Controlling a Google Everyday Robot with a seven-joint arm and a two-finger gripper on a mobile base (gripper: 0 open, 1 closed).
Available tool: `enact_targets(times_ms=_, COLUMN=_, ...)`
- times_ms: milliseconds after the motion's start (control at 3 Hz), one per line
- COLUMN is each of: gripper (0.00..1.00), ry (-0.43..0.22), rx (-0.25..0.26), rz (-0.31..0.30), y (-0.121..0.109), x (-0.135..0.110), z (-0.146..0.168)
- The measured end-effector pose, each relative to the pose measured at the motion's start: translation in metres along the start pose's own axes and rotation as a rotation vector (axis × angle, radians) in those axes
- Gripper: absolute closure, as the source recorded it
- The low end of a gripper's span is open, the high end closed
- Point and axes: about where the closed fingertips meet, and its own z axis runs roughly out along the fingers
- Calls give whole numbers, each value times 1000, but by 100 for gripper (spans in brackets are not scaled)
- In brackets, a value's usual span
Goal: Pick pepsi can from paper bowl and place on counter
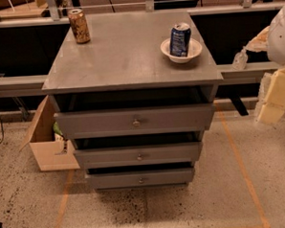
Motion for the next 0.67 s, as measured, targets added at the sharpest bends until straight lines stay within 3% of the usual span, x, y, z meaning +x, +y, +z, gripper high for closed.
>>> enact_targets(times_ms=333, gripper=0, ry=0, rx=0, rz=0, y=0, x=0, z=0)
enact_targets(times_ms=667, gripper=0, ry=-47, rx=39, rz=84, y=-13, x=3, z=4)
